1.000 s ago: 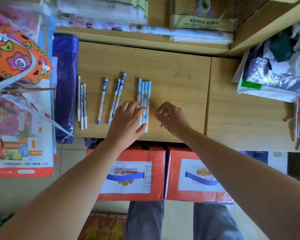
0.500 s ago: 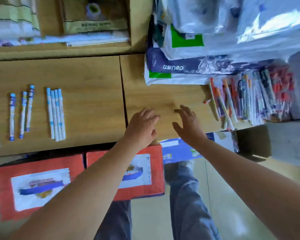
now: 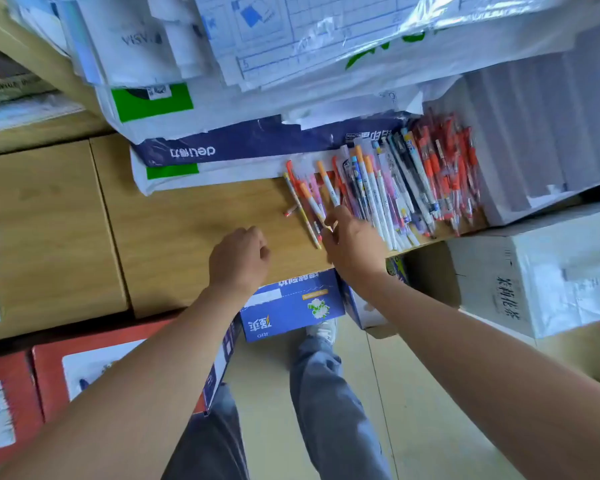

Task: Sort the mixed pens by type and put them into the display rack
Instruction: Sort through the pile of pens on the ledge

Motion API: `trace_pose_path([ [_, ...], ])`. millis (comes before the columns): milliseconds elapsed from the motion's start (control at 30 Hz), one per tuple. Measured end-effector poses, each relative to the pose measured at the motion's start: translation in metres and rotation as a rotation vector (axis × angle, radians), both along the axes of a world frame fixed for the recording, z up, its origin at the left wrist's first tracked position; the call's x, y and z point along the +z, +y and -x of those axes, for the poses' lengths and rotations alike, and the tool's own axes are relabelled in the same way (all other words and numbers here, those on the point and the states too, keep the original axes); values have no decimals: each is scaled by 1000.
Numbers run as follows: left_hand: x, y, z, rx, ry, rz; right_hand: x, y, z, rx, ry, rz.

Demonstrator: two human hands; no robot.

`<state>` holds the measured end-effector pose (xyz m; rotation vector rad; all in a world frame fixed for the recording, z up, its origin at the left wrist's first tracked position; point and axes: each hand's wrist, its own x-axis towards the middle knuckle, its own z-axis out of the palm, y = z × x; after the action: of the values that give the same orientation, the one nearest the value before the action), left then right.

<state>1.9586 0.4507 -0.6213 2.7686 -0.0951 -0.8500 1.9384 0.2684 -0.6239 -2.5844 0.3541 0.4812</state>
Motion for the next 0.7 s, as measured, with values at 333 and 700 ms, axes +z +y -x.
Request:
trace_pose_path([
  [333,-16,-83,-23,338,55,185,-21,-39,-14,75,167,193],
  [700,-26,-106,-43,358,3,41,-22,-57,-16,-85,11,-213],
])
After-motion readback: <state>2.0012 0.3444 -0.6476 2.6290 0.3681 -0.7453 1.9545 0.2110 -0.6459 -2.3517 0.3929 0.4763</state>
